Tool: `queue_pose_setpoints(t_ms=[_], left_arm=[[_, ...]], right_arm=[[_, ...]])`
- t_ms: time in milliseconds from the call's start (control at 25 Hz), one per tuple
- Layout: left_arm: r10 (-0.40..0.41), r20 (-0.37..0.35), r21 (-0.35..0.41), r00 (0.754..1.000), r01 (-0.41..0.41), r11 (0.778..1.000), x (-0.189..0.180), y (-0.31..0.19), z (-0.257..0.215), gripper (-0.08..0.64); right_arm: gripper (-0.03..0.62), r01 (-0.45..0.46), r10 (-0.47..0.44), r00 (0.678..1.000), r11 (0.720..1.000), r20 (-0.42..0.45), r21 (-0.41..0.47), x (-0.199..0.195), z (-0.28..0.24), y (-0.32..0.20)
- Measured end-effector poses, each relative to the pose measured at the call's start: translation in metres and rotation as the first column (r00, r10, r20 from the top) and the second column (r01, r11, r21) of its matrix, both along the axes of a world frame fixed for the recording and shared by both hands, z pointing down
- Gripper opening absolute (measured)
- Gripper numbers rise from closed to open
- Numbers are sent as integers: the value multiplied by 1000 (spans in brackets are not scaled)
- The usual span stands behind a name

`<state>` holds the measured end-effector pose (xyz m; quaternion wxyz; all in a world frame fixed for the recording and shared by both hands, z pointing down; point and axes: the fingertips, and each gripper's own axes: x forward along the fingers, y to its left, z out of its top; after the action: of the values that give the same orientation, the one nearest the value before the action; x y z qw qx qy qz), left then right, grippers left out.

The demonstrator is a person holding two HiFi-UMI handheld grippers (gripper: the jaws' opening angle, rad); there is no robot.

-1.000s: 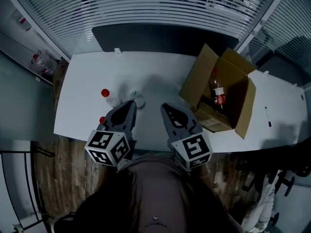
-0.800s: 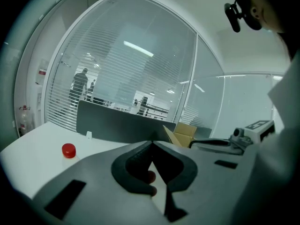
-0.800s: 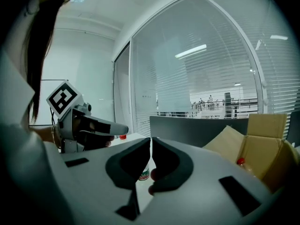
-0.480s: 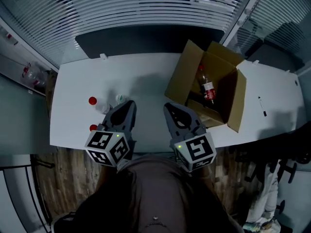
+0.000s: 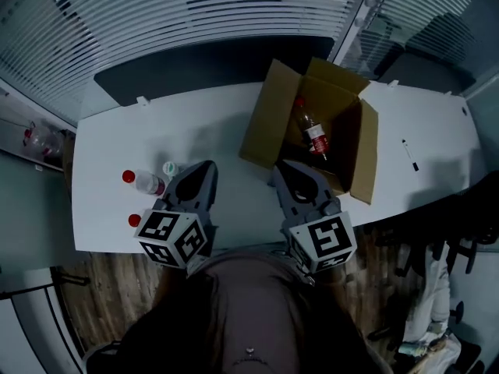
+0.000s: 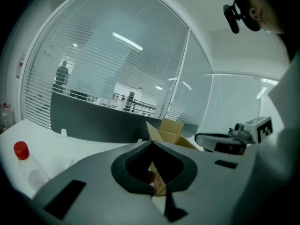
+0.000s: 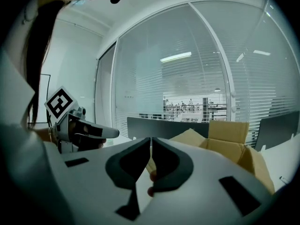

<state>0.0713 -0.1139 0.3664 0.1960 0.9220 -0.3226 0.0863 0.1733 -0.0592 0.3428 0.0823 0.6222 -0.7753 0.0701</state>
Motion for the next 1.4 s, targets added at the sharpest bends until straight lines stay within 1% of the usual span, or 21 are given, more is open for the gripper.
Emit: queue_pose_setpoints(t_ms=[160,240,320,440,560,680,880,1120,1240,1320,1400], left_arm=[[24,1,-4,1000,-24,1000,13,1,2,9],[32,2,-6,999,-32,999,19,2,2,9],[38,3,-8,999,-38,999,23,2,3,9],[40,6,-12,999,-40,999,26,1,4,9],[39,9,-17,999,-39,999,27,0,6,9],[37,11,-24,999,-37,999,27,-2,8,9],[29,16,-34,999,-28,999,26,-6,10,9],[22,24,-51,999,-20,999,21,-11,14,9],[14,30,-63,999,-12,998,18,-12,18,9],[6,33,-70,999,-4,998,15,-14,20,9],[-2,32,-80,1000,5,997,12,-18,23,9]], right_arm=[[34,-39,39,999,999,-7,-18,23,0,1],[34,-67,67,998,998,-12,-17,38,-1,-2],[35,-93,92,995,995,-23,-36,55,2,-5],[35,-120,119,992,992,-28,-26,77,0,-15],[35,-138,136,990,990,-47,-39,93,2,-25],[35,-146,141,988,987,-66,-71,105,8,-35],[35,-159,151,986,980,-66,-120,123,22,-56],[38,-180,166,982,965,-87,-191,143,44,-79],[54,-179,166,983,959,-77,-220,151,53,-88],[83,-178,165,983,953,-75,-244,155,61,-94],[96,-181,165,983,946,-83,-270,160,70,-100]])
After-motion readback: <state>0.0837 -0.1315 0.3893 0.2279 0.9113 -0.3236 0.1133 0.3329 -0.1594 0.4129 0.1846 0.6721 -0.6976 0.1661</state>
